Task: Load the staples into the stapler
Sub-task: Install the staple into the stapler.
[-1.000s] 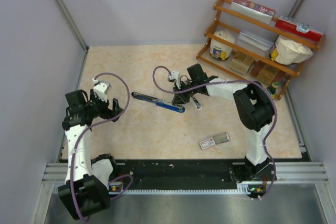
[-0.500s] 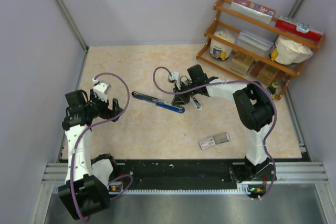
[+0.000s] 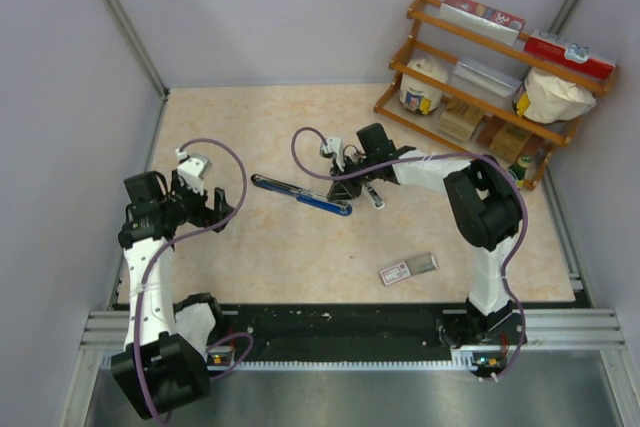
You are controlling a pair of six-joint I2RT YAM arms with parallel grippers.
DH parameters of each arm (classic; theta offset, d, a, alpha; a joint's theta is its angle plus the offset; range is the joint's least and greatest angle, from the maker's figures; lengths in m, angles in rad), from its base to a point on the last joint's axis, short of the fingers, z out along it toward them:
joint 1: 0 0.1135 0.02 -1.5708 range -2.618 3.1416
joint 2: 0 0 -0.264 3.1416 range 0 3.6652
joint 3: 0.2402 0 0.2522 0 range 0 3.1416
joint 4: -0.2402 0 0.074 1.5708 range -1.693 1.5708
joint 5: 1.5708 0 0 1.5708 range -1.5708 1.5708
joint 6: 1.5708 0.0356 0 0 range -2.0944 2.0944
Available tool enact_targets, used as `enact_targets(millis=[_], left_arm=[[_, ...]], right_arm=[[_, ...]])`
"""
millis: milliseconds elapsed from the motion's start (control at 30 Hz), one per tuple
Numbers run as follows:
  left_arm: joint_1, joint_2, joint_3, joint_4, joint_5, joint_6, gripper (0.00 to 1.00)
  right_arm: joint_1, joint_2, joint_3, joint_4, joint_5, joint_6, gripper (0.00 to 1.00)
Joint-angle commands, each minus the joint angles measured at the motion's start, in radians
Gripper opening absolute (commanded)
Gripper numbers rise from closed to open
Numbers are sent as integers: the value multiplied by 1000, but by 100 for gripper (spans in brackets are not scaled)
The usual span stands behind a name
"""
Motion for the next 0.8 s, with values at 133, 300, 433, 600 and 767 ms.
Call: enact_targets(millis=[133, 300, 433, 600, 767], left_arm=[[7, -7, 1, 17, 11, 6, 93], [7, -5, 1, 17, 11, 8, 93], [7, -7, 1, 17, 10, 8, 93], [7, -5, -2, 18, 10, 8, 93], [7, -5, -2, 17, 11, 9, 93]], right_arm=[[2, 4, 35, -13, 15, 2, 14], [2, 6, 38, -14, 22, 5, 16], [2, 7, 38, -16, 21, 4, 18], [2, 3, 40, -19, 22, -2, 19], [2, 4, 40, -20, 19, -4, 21]])
